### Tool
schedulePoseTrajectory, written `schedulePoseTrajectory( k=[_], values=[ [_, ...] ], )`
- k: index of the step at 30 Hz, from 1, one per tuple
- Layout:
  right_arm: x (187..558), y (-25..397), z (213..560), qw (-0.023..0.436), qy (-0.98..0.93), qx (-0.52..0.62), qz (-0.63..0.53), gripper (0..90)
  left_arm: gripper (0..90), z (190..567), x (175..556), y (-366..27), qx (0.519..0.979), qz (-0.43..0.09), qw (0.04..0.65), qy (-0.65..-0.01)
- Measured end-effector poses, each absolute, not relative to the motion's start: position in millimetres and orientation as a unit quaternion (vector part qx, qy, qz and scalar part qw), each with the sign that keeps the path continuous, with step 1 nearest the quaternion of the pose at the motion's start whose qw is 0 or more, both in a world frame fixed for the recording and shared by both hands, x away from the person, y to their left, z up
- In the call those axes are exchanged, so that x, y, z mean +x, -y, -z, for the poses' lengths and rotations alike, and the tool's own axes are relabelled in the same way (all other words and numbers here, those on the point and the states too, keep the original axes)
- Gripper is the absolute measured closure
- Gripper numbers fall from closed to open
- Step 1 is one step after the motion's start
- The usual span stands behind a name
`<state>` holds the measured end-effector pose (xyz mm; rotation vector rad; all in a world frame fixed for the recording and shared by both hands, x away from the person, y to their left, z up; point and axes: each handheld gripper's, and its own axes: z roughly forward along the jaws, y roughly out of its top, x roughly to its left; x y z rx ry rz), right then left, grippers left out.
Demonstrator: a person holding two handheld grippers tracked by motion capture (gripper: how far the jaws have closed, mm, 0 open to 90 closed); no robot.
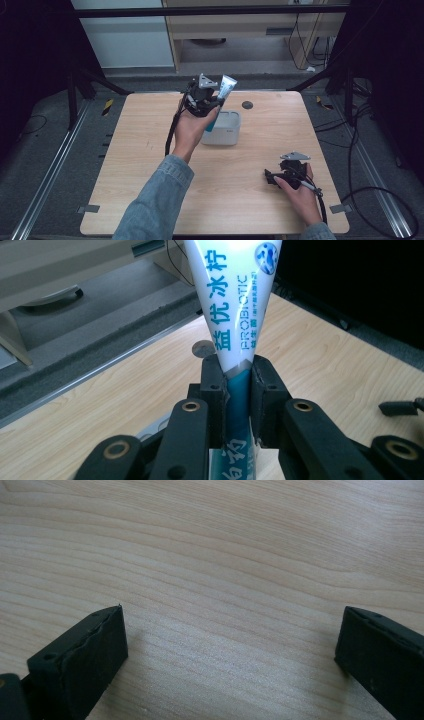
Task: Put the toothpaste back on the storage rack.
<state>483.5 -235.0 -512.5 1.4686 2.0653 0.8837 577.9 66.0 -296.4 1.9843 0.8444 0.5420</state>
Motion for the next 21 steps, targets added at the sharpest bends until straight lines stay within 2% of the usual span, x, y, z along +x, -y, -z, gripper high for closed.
schedulePoseTrajectory(
  k=[6, 11, 21],
  values=[
    [484, 235, 512, 0.227, -0.75, 0.533, -0.321, 0.6, 78.3, 294, 582, -66, 0.79, -0.219, 0.459, -0.343],
    [483, 235, 512, 0.226, -0.749, 0.534, -0.322, 0.6, 78.3, 290, 581, -63, 0.777, -0.248, 0.468, -0.339],
    [484, 235, 513, 0.227, -0.749, 0.533, -0.322, 0.6, 78.2, 289, 594, -61, 0.775, -0.237, 0.476, -0.342]
  ],
)
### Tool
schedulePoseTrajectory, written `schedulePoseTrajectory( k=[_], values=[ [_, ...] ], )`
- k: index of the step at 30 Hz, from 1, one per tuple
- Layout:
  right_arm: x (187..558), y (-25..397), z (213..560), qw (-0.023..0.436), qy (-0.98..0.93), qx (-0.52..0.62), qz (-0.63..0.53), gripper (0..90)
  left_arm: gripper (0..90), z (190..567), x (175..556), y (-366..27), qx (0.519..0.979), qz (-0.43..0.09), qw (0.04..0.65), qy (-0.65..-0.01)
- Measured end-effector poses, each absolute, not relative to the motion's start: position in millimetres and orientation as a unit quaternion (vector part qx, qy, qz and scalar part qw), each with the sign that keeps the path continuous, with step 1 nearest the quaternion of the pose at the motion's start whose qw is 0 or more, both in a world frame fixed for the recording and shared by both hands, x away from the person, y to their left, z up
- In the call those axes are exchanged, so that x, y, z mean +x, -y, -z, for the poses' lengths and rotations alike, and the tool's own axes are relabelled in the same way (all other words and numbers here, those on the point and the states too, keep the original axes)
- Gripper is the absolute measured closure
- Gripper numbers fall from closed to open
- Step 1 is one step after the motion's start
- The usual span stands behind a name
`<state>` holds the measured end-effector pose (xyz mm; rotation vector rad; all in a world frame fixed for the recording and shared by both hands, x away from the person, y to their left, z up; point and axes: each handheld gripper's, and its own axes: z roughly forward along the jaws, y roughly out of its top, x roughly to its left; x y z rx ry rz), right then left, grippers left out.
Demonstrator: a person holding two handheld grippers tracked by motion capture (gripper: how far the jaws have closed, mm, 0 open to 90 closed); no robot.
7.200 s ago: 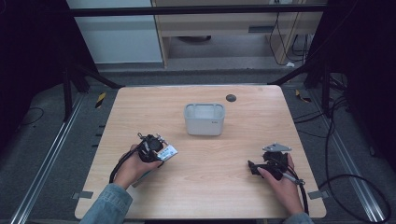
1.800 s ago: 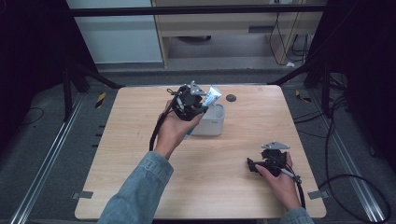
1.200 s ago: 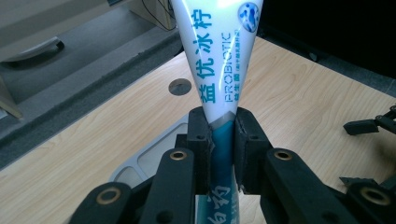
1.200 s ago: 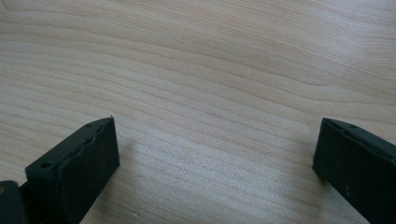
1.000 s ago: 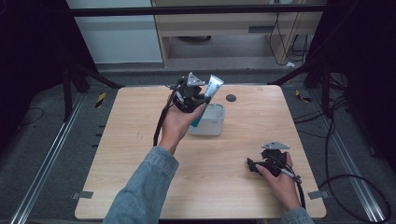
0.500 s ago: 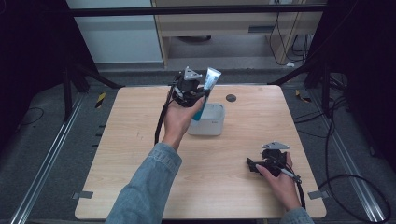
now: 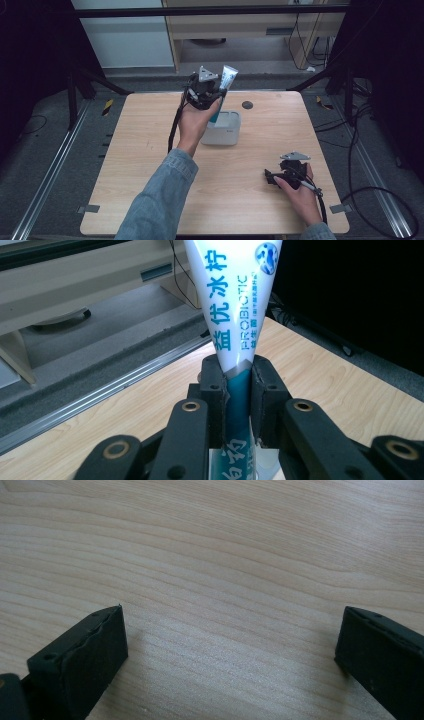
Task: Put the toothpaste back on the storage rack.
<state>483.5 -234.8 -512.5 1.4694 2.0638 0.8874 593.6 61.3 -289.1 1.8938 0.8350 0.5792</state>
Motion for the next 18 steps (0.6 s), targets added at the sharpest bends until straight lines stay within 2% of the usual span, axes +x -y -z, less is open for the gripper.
schedulePoseTrajectory(
  k=[18],
  values=[
    [484, 235, 513, 0.227, -0.749, 0.532, -0.323, 0.6, 78.3, 291, 612, -61, 0.761, -0.233, 0.492, -0.353]
  ],
)
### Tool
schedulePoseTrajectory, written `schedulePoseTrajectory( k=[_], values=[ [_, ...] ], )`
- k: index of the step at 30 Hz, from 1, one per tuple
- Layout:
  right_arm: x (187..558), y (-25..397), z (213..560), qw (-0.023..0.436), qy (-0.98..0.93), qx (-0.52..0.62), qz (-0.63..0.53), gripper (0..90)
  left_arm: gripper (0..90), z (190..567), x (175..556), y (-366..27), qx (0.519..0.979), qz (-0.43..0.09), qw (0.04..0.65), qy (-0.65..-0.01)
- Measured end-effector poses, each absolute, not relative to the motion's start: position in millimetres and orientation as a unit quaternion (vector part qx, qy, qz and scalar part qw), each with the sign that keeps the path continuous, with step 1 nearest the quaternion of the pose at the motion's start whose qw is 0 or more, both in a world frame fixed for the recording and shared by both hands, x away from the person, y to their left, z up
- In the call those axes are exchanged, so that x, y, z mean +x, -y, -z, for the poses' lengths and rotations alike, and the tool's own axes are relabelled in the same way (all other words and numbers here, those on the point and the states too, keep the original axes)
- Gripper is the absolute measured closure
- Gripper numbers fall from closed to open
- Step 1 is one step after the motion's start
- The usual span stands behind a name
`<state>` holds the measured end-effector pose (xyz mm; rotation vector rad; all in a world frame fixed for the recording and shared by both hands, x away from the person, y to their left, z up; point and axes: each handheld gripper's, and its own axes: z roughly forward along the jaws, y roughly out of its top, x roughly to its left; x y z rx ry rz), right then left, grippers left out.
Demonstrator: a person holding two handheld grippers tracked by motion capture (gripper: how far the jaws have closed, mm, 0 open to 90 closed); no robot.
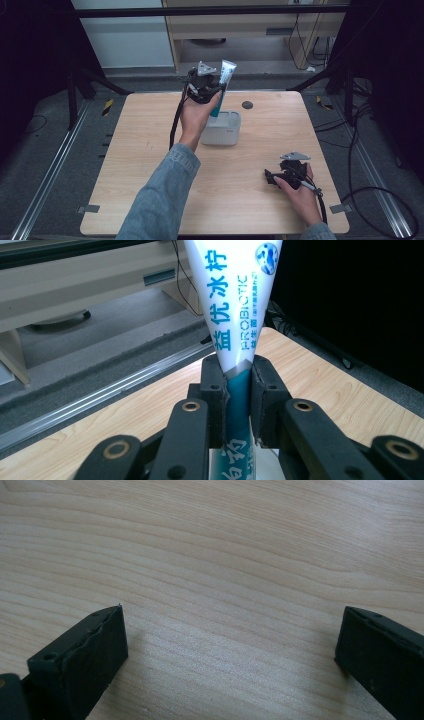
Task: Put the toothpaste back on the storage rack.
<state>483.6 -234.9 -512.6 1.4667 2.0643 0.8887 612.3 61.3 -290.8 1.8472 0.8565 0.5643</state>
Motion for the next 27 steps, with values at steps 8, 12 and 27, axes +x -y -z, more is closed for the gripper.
schedulePoseTrajectory(
  k=[8, 12, 27],
  values=[
    [484, 235, 513, 0.227, -0.749, 0.531, -0.323, 0.6, 78.3, 294, 615, -59, 0.758, -0.23, 0.499, -0.352],
    [484, 235, 513, 0.228, -0.75, 0.531, -0.322, 0.6, 78.3, 298, 620, -59, 0.753, -0.23, 0.505, -0.354],
    [484, 235, 513, 0.227, -0.75, 0.532, -0.321, 0.6, 78.2, 312, 628, -51, 0.742, -0.25, 0.521, -0.341]
  ],
)
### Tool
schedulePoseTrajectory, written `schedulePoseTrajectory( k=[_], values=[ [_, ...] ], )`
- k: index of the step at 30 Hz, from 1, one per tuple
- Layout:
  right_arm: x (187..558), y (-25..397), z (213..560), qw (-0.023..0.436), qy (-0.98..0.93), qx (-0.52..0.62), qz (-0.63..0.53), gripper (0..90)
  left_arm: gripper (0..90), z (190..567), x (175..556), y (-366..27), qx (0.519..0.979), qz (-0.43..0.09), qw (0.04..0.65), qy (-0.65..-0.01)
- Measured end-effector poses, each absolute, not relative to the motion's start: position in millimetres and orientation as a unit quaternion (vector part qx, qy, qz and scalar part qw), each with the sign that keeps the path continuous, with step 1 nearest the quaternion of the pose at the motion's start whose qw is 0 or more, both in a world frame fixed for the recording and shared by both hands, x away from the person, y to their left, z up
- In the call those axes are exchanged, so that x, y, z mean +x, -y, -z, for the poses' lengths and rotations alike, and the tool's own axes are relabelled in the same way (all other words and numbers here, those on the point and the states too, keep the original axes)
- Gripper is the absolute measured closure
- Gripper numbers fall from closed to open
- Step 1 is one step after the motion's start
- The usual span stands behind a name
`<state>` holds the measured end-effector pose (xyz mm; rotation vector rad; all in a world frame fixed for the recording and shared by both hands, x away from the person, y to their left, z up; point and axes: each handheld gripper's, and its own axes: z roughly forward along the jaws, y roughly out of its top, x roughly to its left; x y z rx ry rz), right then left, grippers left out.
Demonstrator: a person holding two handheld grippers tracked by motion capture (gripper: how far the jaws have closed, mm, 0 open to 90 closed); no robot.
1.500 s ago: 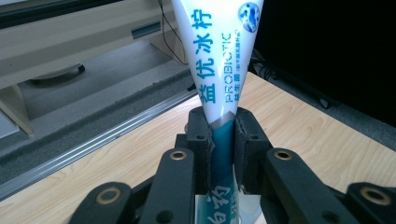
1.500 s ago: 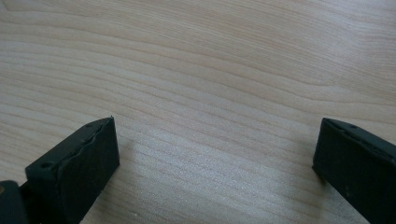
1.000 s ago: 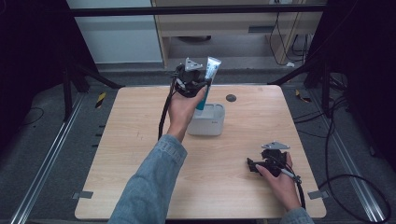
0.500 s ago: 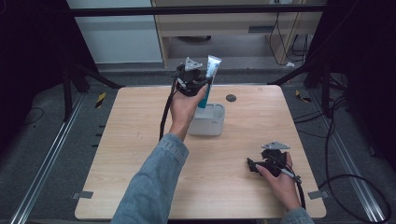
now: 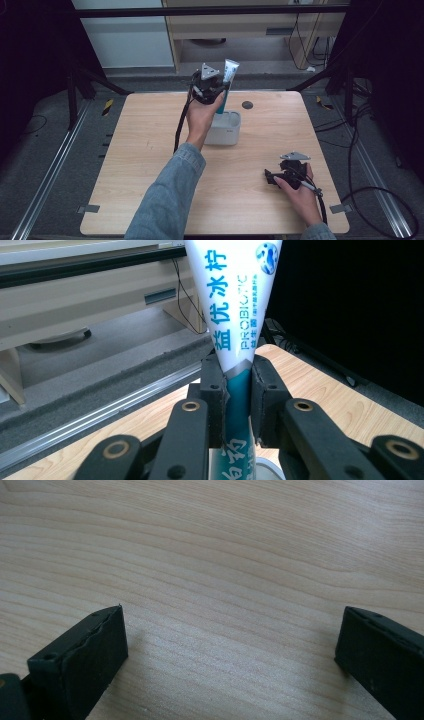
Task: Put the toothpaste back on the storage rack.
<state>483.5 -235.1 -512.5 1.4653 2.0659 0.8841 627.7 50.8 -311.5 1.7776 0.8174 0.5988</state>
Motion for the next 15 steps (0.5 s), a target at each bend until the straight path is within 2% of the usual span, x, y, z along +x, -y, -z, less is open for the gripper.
schedulePoseTrajectory(
  k=[15],
  values=[
    [483, 235, 512, 0.227, -0.75, 0.532, -0.321, 0.7, 78.2, 324, 630, -51, 0.745, -0.253, 0.518, -0.336]
  ],
)
